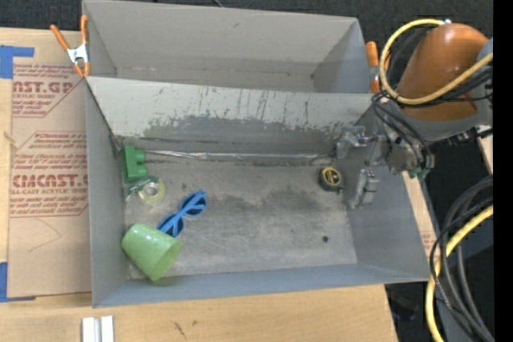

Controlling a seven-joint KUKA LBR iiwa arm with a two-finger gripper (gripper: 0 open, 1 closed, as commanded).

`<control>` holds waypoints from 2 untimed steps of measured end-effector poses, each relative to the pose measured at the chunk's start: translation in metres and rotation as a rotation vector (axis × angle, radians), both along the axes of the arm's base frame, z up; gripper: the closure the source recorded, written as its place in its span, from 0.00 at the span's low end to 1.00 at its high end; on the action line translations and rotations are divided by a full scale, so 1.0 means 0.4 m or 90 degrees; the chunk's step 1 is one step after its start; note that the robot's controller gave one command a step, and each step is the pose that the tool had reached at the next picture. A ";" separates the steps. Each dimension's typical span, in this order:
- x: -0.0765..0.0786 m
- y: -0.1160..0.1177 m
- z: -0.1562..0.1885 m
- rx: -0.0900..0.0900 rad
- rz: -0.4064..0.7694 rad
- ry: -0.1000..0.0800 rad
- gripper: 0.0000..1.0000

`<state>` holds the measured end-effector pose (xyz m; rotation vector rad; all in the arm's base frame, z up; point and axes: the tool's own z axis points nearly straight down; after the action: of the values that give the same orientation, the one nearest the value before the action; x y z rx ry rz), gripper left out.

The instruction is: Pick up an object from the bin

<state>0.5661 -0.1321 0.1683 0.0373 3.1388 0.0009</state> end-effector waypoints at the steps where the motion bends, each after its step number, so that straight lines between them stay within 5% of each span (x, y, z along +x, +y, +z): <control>1: 0.060 -0.014 -0.259 0.001 -0.011 0.003 0.00; 2: 0.064 -0.015 -0.246 0.000 -0.011 -0.001 1.00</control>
Offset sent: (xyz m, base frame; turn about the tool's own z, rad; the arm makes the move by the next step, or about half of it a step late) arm 0.0246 -0.0071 -0.0983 0.0182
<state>0.5916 -0.1380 0.0699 0.0650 3.1375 0.0020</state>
